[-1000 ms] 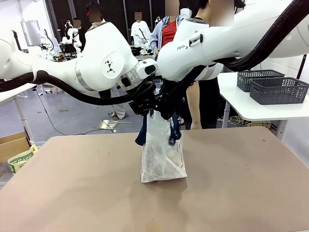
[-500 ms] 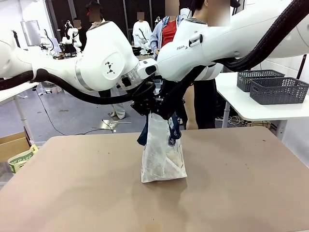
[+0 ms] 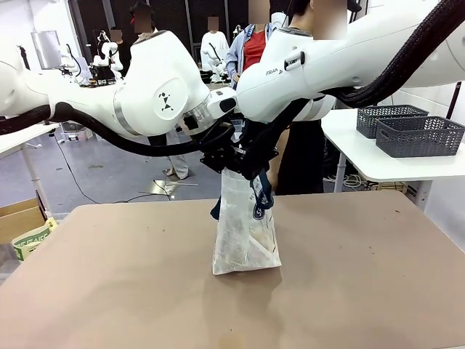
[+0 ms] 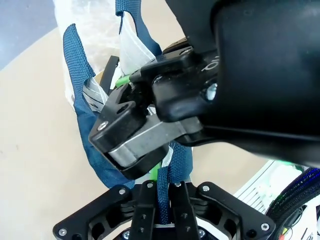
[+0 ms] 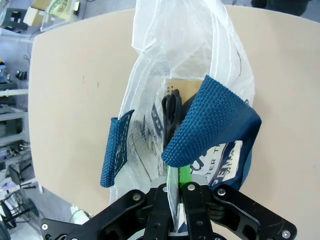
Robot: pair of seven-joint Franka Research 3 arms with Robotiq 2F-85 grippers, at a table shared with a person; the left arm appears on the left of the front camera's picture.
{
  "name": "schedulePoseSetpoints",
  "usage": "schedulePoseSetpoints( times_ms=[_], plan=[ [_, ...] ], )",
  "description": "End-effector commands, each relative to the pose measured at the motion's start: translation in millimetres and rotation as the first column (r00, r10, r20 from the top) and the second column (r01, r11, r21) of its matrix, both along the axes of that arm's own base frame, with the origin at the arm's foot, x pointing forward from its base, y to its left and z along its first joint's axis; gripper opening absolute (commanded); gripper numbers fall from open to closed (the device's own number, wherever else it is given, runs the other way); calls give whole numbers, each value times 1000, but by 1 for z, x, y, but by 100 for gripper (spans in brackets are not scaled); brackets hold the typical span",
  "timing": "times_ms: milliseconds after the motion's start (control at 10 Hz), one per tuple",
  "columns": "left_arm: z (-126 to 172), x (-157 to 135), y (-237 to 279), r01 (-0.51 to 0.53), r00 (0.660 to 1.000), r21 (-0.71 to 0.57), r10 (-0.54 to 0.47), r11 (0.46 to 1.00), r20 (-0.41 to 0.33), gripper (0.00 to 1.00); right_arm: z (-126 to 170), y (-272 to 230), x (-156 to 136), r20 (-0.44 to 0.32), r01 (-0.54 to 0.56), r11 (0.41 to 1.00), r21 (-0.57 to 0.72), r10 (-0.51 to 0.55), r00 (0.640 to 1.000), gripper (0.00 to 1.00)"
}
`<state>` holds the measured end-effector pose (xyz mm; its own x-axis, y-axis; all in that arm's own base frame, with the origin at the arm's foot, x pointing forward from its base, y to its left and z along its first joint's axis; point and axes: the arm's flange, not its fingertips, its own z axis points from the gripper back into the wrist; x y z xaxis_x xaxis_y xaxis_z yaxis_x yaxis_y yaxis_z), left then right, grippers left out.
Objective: Transfer purchased items from the store into the shopping bag.
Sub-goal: Move the Reusable shopping bag to the right side of the table.
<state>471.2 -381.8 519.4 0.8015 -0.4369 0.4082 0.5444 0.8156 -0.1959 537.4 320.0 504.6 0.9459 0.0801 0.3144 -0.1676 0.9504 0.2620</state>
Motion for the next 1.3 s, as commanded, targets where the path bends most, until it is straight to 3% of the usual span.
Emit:
schedulePoseSetpoints(
  times_ms=[0,600,700,1100,1200],
  plan=[
    [4,-5,0,-6,1000,19,6,1000,24,0,1,0,3,6,3,999,45,-3,1000,0],
    [1,-1,0,10,1000,16,-10,1000,15,0,4,-2,4,11,4,999,51,-5,1000,0],
    [1,-1,0,10,1000,16,-10,1000,15,0,4,-2,4,5,5,998,58,-5,1000,10],
    [1,-1,0,10,1000,16,-10,1000,15,0,12,-19,9,15,29,996,86,-31,999,87],
    [1,-1,0,10,1000,16,-10,1000,15,0,14,-22,9,16,32,996,89,-33,999,100]
  ],
)
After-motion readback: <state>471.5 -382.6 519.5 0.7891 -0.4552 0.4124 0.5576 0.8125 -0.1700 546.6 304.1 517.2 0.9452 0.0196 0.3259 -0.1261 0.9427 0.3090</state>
